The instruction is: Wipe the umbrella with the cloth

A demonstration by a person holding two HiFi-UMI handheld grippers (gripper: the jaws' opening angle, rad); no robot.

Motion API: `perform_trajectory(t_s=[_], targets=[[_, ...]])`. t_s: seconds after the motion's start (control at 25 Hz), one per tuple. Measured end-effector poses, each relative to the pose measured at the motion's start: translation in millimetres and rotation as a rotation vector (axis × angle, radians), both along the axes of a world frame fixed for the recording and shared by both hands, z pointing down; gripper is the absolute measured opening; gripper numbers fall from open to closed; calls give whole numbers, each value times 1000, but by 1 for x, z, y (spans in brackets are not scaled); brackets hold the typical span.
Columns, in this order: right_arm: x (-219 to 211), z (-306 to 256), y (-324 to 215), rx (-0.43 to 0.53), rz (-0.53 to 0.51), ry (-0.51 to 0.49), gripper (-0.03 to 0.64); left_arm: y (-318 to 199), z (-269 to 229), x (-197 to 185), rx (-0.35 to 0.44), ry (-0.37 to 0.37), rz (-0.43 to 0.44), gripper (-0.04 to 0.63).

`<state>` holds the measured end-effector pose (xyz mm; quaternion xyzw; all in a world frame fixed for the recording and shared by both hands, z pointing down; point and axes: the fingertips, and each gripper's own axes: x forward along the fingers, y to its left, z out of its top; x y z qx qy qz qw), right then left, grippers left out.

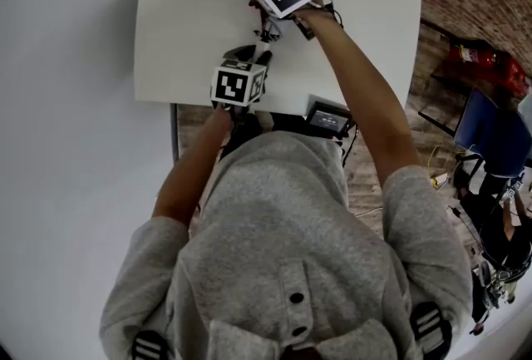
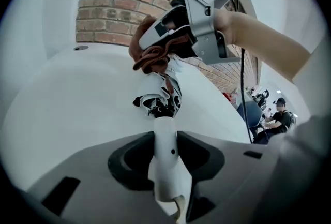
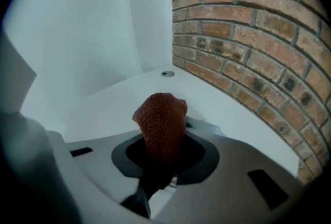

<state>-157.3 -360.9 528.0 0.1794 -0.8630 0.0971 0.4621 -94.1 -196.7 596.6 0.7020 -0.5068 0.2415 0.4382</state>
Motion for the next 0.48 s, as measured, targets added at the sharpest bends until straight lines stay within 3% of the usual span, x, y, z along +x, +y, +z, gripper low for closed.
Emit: perform_trajectory(t_s=[0.32,0.48], targets=[[24,-23,-70,140,145,-30,100,5,-1,-3,0,-5,7,149],[60,-29,-111,252,253,-4,100,5,0,-2,-3,5,3,149]])
